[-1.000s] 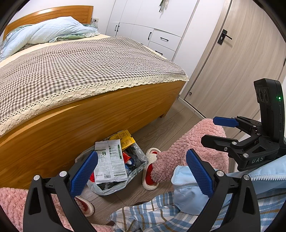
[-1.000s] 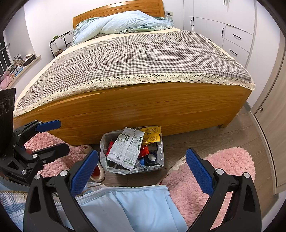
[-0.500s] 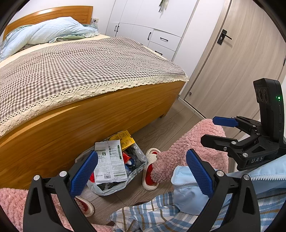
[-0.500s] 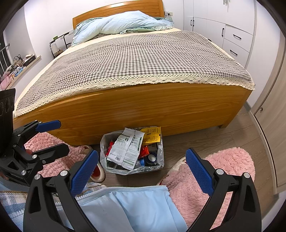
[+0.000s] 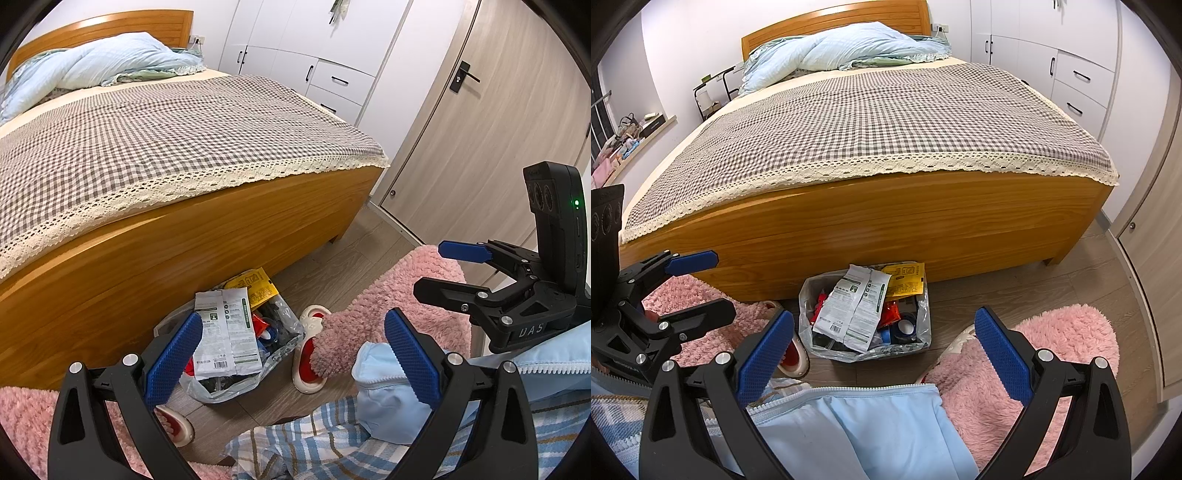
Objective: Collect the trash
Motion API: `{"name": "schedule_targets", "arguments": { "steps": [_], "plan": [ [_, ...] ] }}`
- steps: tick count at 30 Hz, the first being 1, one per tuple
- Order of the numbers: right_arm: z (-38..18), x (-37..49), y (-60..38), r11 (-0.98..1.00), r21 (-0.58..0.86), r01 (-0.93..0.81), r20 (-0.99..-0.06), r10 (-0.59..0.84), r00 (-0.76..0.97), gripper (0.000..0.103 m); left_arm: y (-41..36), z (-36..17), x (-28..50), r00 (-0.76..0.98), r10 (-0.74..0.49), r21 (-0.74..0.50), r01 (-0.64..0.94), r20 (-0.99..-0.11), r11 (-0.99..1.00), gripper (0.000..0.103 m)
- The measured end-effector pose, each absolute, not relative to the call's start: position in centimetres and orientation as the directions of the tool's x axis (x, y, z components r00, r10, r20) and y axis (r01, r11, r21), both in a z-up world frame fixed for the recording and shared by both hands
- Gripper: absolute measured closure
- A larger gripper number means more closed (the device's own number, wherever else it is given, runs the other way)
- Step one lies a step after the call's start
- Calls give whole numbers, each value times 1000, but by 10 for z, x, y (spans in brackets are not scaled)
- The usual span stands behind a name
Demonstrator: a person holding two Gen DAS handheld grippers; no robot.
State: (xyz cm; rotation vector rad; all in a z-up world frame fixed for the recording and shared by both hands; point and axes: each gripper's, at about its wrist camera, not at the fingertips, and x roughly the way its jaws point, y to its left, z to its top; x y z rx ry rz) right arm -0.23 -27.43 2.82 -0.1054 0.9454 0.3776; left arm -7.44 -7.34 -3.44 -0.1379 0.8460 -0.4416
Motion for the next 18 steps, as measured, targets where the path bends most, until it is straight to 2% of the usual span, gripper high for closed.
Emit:
{"name": "schedule_targets", "arguments": {
  "steps": [18],
  "plan": [
    [28, 0, -276, 929, 79, -360, -808, 271, 524, 9, -74, -34, -75, 574, -441, -295, 333, -690, 896, 8]
  ]
}}
